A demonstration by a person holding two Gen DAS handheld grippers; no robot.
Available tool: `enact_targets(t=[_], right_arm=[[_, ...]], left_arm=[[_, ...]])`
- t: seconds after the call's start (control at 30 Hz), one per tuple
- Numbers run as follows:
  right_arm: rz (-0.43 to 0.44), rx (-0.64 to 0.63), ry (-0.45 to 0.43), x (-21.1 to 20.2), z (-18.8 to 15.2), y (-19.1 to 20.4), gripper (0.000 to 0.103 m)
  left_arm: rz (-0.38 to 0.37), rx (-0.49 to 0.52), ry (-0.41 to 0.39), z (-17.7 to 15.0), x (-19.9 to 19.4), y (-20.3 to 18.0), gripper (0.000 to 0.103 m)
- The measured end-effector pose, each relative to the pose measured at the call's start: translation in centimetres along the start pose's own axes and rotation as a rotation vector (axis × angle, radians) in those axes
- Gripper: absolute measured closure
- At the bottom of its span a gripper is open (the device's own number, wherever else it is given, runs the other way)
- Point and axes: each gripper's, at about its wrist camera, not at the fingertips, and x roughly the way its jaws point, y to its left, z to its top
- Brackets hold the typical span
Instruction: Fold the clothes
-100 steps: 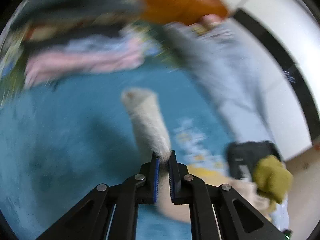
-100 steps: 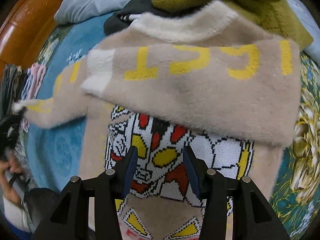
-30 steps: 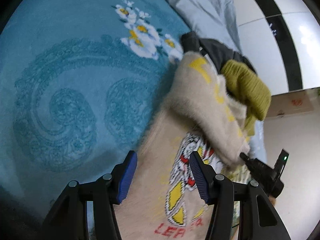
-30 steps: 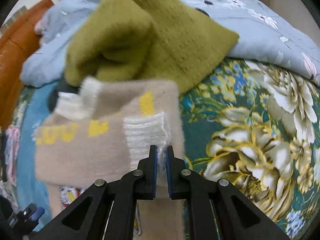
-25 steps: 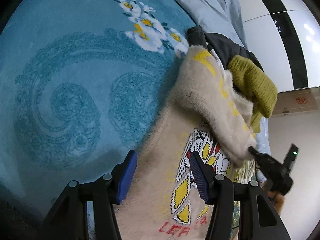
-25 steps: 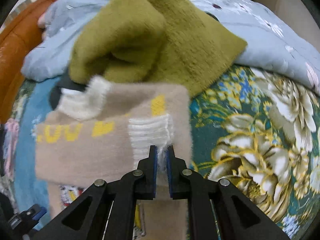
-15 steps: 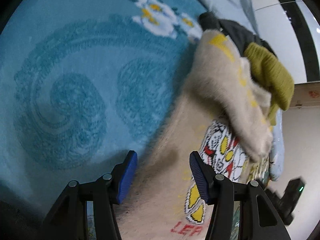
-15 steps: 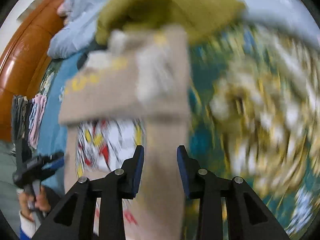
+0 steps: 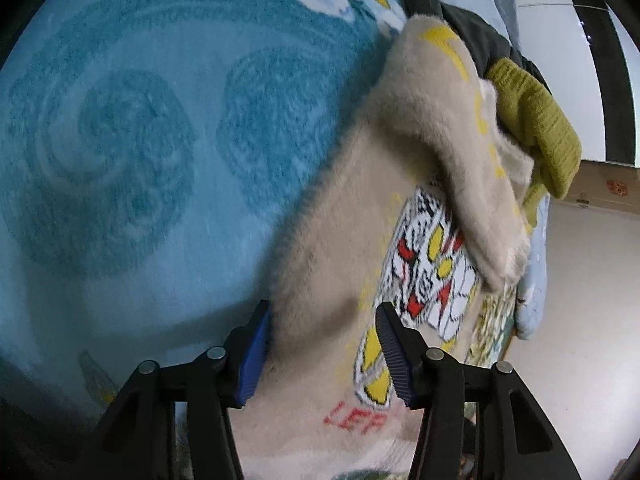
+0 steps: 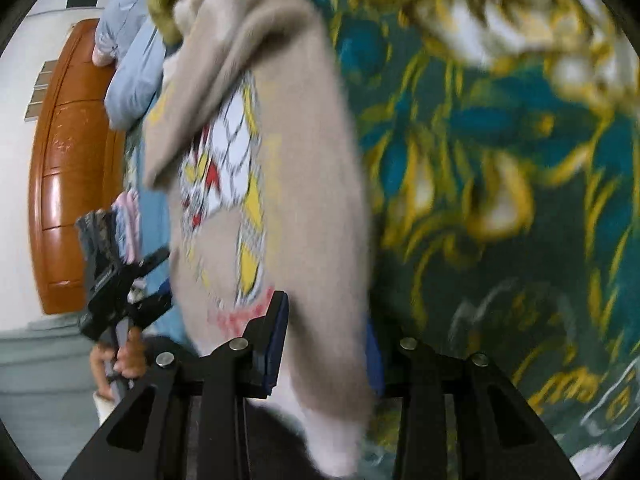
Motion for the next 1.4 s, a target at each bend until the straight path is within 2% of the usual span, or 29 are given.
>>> enact_targets(t=[0.1,0.13,0.27,0.3,0.37,0.4,0.5,0.7,0.77,0.93,1.03,1.2,1.3,1.4], right_arm=[[0.010,-0.051,0.059,1.1,-1.6,0.9,0.073],[0.012,-0.062,0.060,1.0,-1.5,1.4,0.079],[0.105,-0.095,-0.010,-1.1,0.5,4.3,0.093],[0.128,-0.103,-0.027,-1.6,1.0,5.0,0.093],[0.175,-0.120,-0.062,-2.7,2.0,6.5,0.093],[0.198,-0.128,-0.079,-3.2,2.5,7.2,0.094],[0.267,-0.142,-0.142,-4.8,4.6,9.6,0.093],[0.276,-0.156,-0.230,-6.4,9.2,12.2,0.094],[0.275,-0.157,-0.249,-6.6,10.5,12.7,0.094],[0.240,-0.156,-0.263,-5.9,12.6,12.8,0.094],[0.224,-0.148,-0.267,-5.5,13.9,12.2,0.094],[0.224,-0.114,-0.298,-5.6,17.5,12.8,0.094],[0.209,-0.113,-0.334,-5.5,20.0,13.5,0.094],[0.180,-0.081,-0.349,-4.7,22.7,13.8,0.094]], left_arm=[[0.002,0.019,0.037,-0.6,0.1,-0.4,0.053],[0.002,0.026,0.049,-0.9,0.1,-0.6,0.053],[0.018,0.043,0.065,-2.1,-0.4,-1.2,0.054],[0.018,0.047,0.060,-2.3,-0.5,-1.3,0.055],[0.014,0.051,0.049,-2.6,-0.9,-1.4,0.069],[-0.002,0.044,0.041,-2.7,-1.1,-1.2,0.078],[-0.077,0.018,0.008,-2.8,-2.1,-0.4,0.079],[-0.306,-0.061,-0.084,-2.4,-3.2,0.5,0.080],[-0.361,-0.106,-0.091,-2.1,-3.0,0.9,0.076],[-0.438,-0.132,-0.040,-1.6,-2.2,1.2,0.053],[-0.538,-0.140,-0.033,-1.6,-2.1,1.1,0.048],[-0.701,-0.165,-0.122,-1.1,-3.5,1.7,0.042],[-0.698,-0.192,-0.172,-0.6,-3.8,2.3,0.042],[-0.648,-0.212,-0.174,-0.1,-3.4,2.6,0.042]])
